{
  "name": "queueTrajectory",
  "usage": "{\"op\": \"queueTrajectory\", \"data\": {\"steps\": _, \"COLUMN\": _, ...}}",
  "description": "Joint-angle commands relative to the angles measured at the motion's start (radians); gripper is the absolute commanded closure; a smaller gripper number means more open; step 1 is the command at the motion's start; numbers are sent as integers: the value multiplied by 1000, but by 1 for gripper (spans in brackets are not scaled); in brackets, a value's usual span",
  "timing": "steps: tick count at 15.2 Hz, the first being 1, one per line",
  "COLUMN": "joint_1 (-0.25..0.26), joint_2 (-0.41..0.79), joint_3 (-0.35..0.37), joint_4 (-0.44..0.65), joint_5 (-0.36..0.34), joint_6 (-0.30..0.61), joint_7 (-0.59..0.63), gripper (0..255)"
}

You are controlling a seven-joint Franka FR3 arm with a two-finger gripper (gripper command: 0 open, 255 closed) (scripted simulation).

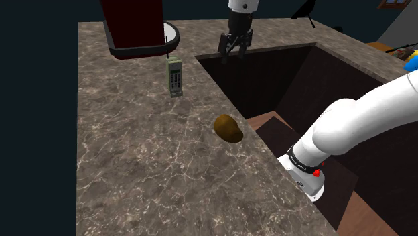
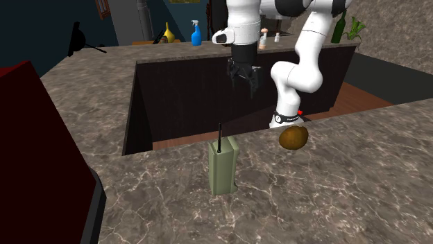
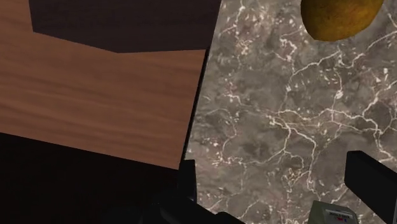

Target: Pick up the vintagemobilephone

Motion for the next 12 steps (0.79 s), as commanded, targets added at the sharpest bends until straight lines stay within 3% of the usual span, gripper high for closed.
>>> {"op": "queueTrajectory", "data": {"steps": 1, "joint_1": 9, "joint_2": 60, "joint_3": 24, "joint_4": 47, "joint_5": -1, "joint_6": 18, "joint_7": 28, "gripper": 0}}
{"op": "queueTrajectory", "data": {"steps": 12, "joint_1": 70, "joint_2": 472, "joint_3": 129, "joint_4": 476, "joint_5": -91, "joint_6": 10, "joint_7": 192, "gripper": 0}}
